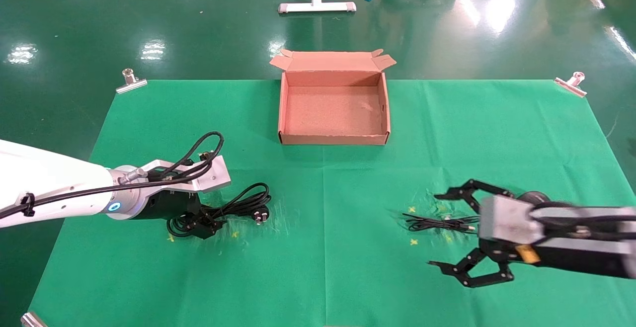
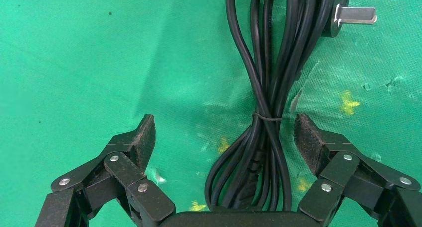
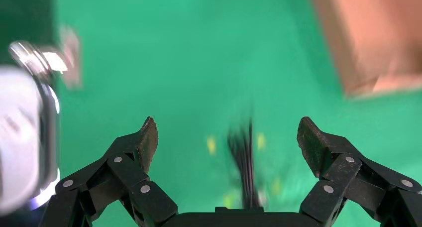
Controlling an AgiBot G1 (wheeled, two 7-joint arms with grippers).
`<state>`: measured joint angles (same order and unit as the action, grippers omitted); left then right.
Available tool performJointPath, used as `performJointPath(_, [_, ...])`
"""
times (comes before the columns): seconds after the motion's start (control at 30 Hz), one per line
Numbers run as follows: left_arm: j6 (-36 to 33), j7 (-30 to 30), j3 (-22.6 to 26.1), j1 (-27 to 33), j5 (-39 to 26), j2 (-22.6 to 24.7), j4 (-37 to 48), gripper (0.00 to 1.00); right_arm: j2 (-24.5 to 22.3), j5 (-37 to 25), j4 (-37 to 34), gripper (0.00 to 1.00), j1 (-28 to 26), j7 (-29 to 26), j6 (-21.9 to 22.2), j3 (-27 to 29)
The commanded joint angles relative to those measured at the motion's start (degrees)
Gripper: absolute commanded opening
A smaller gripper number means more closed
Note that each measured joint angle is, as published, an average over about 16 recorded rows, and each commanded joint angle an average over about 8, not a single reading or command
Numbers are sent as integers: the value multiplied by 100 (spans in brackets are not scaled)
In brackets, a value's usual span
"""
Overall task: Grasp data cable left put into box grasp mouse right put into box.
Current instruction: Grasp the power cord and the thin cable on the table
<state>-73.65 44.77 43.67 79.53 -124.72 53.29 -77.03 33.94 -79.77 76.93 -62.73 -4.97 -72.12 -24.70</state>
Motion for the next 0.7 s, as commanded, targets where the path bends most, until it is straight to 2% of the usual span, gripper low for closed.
performJointPath(0.03, [0, 0, 0, 0, 0, 0, 0, 100, 83, -612, -2, 100, -116, -69, 148, -203])
performJointPath(0.17, [0, 0, 0, 0, 0, 0, 0, 100, 362, -1335, -67, 100, -272, -387, 400, -436])
performJointPath(0.3, [0, 0, 0, 0, 0, 0, 0, 100, 642, -1796, -185, 100, -420, -723, 518, -597])
performJointPath(0.5, [0, 0, 0, 0, 0, 0, 0, 100, 952, -2125, -428, 100, -595, -1034, 574, -728])
performJointPath(0.7, [0, 0, 0, 0, 0, 0, 0, 100, 1099, -2269, -642, 100, -639, -1111, 644, -785])
